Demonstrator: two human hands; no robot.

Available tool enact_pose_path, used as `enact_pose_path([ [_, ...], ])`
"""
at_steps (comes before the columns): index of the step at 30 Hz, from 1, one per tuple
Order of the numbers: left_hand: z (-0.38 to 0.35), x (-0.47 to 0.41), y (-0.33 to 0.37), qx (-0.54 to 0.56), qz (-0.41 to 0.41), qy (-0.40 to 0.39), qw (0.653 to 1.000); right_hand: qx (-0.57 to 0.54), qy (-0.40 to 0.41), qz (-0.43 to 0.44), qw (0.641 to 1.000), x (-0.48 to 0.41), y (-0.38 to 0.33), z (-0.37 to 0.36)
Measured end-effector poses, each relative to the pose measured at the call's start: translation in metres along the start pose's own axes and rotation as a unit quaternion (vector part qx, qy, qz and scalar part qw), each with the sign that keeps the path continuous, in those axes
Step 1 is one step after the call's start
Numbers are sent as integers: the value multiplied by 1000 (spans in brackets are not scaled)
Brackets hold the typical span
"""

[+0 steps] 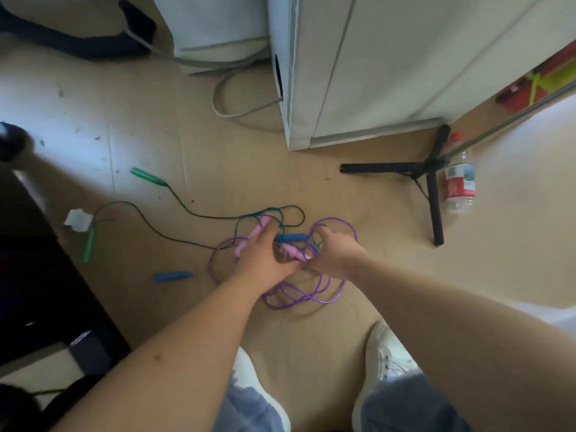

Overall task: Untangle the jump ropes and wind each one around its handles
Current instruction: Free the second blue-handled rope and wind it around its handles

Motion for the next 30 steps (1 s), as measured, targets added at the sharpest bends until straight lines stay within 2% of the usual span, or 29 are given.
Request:
enact_pose_path([
  [3, -29, -33, -30, -19, 29, 2, 999, 6, 2, 8, 1000, -42, 8, -23],
  [6, -62, -59, -69, -58, 70, -32, 995, 31, 10, 6, 999, -72, 11, -42],
  [9, -75, -73, -76, -130, 51, -46, 989, 54, -4, -11, 998, -92, 7, -71],
  [13, -74, -84, -79, -168, 34, -49, 984, 99, 6, 0, 995, -108, -4, -87],
  [16, -75, -86, -79, -139, 46, -47, 988, 91, 17, -3, 996, -112, -5, -84],
  [21, -73, -80, -84, -22, 91, -8, 996, 46, -10, 8, 999, -99, -16, -78],
  [26, -42, -57, -66, 0, 34, 21, 999, -3, -27, 6, 1000, -58, -30, -45],
  [30, -14, -28, -44, 68, -7, 11, 998, -29, 10, 43, 999, -18, -55, -10],
])
Point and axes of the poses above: each hand's wrist, its own x-axis away from the middle knuckle, its own z-axis out of the back of the hand, y = z × x, the point moved 10 cm from there along -x, towards the middle knuckle, and after that the axes turned 10 degrees about -x, right-handed, at the moved point
